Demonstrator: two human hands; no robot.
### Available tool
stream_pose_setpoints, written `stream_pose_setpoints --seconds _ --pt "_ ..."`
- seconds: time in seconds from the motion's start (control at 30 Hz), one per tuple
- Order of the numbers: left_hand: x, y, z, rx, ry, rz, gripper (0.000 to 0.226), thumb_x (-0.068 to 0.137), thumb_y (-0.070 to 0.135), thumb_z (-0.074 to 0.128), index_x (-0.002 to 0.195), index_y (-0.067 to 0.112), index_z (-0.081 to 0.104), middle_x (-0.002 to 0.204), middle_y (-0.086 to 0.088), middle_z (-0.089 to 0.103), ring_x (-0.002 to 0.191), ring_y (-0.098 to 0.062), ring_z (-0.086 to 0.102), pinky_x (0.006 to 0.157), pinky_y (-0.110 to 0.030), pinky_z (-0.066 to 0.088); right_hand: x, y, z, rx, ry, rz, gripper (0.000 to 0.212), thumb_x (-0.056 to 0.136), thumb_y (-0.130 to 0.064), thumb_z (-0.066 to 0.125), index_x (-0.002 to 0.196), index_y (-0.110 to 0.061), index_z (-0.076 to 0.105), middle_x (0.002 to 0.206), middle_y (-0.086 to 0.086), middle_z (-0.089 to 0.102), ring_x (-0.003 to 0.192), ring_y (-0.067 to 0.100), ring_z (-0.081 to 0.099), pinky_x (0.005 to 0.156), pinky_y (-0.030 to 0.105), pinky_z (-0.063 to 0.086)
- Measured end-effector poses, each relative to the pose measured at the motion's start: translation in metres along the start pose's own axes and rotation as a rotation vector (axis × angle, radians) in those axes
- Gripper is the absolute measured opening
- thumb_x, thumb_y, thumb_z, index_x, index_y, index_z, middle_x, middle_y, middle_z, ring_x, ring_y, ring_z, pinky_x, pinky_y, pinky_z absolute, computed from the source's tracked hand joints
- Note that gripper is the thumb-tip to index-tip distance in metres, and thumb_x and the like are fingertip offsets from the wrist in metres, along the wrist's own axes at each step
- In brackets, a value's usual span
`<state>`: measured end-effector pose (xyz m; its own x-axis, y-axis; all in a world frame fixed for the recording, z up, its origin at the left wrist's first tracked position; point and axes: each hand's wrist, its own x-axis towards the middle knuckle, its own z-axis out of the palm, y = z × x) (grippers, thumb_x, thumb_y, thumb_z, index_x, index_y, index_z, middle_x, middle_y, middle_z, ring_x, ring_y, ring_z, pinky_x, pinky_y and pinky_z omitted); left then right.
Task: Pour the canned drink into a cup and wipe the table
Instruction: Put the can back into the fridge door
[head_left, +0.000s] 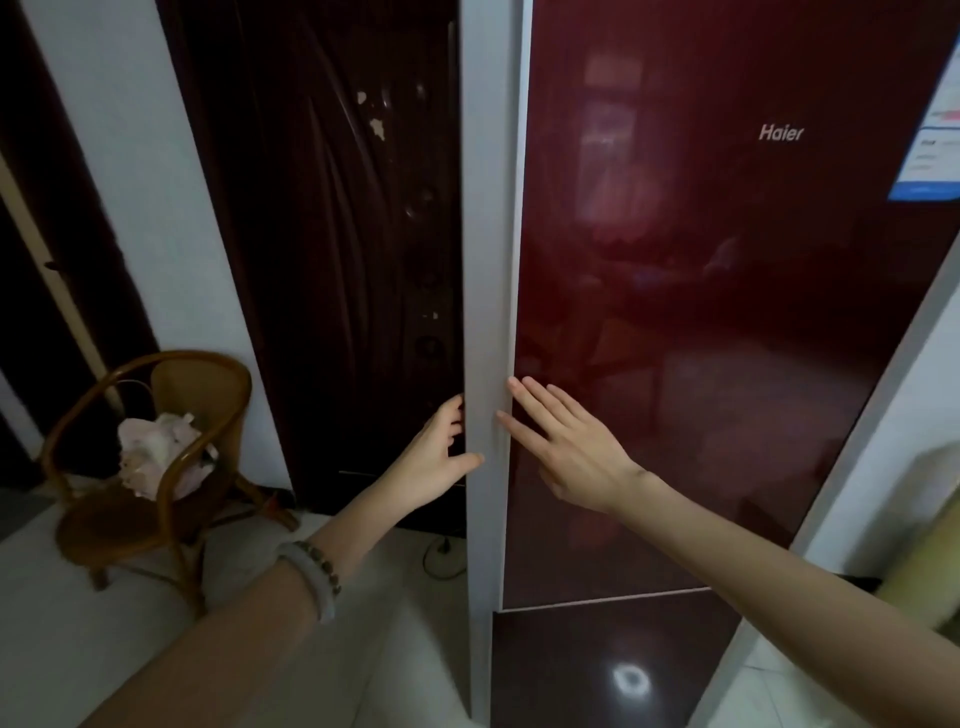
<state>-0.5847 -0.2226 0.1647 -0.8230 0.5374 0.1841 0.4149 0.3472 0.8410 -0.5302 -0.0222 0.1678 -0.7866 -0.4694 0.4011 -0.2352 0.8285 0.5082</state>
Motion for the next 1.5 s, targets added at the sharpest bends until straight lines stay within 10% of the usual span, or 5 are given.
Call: stream_pose_setpoints --seconds 0.97,1.23,1.5 --pt "0.155 -0.079 -0.050 0.126 -0.145 0.352 0.079 0.090 0.024 0.061 0.151 0.018 0.011 0.156 -0.002 0.017 0.143 -0.014 0.018 0.116 -0.035 0.021 0.093 0.007 0.068 -0.034 -0.146 0.356 0.072 0.076 -0.011 0.062 0.143 -0.012 0.037 0.153 0.021 0.021 0.142 0.034 0.018 0.115 0.045 0.021" --pt "0.131 -0.076 -0.021 0.554 0.080 0.836 0.080 0.081 0.018 0.068 0.145 0.001 0.023 0.150 -0.020 0.030 0.141 -0.031 0.019 0.115 -0.042 0.018 0.055 -0.040 0.030 0.072 -0.229 0.894 0.073 0.073 -0.012 0.054 0.143 -0.004 0.034 0.150 0.025 0.027 0.139 0.038 0.028 0.112 0.048 0.025" --pt "0.080 -0.045 0.070 0.584 -0.282 1.038 0.092 0.073 0.026 0.075 0.144 0.002 0.021 0.147 -0.020 0.037 0.138 -0.033 0.031 0.111 -0.046 0.021 -0.032 -0.113 -0.022 -0.061 -0.458 1.413 0.079 0.085 -0.023 0.058 0.149 -0.010 0.014 0.156 0.020 0.009 0.145 0.034 0.009 0.117 0.042 0.008"
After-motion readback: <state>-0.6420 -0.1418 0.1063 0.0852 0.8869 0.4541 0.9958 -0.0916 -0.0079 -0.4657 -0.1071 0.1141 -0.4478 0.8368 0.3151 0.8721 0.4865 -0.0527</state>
